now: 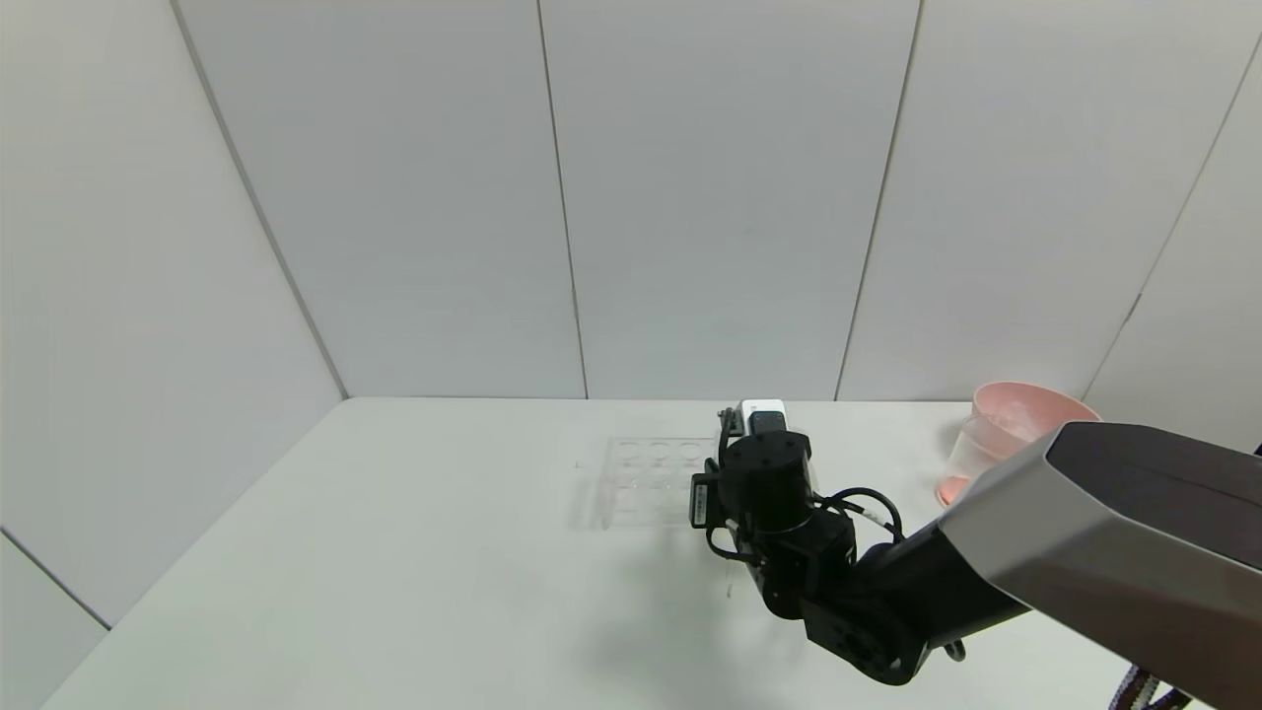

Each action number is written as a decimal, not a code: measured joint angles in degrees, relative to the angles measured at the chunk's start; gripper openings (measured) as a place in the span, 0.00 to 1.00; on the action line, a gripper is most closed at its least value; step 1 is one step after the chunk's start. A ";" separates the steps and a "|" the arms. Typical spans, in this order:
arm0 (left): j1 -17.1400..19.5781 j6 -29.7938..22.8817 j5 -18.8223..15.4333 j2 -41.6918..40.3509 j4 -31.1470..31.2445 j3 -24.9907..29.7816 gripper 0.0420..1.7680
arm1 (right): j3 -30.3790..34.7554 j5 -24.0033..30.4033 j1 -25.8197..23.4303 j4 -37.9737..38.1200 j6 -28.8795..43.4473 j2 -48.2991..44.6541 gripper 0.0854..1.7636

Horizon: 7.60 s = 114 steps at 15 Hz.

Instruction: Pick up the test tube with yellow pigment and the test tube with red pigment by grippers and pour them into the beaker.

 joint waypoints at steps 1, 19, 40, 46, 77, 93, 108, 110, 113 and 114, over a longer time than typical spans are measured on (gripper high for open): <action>0.00 0.00 0.00 0.00 -0.07 0.00 1.00 | 0.02 0.06 0.00 0.05 -0.06 -0.23 0.25; 0.00 0.00 0.00 0.00 -0.05 0.00 1.00 | 1.40 8.42 -15.26 4.16 -9.01 -21.21 0.25; 0.00 0.00 0.00 0.00 -0.05 0.00 1.00 | 8.17 71.46 -60.65 -23.13 -63.27 -10.95 0.25; 0.00 0.00 0.00 0.00 -0.05 0.00 1.00 | 9.13 75.86 -61.64 -25.95 -77.45 -8.78 0.25; 0.00 0.02 0.00 0.00 -0.05 0.00 1.00 | 12.68 72.00 -62.03 -38.71 -105.42 -4.80 0.25; 0.00 0.00 0.00 0.00 -0.05 0.00 1.00 | -0.22 43.89 -59.75 -8.16 -43.00 -6.05 0.25; 0.00 0.00 0.00 0.00 -0.05 0.00 1.00 | -0.83 43.02 -57.21 -3.78 -27.25 -8.77 0.77; 0.00 0.00 0.00 0.00 -0.05 0.00 1.00 | -1.07 43.12 -57.52 -3.97 -27.26 -12.19 0.81; 0.00 0.00 0.00 0.00 -0.05 0.00 1.00 | -1.13 43.24 -58.20 -3.80 -27.15 -16.69 0.86; 0.00 0.00 0.00 0.00 -0.05 0.00 1.00 | -0.80 43.23 -58.55 -3.75 -26.89 -18.42 0.87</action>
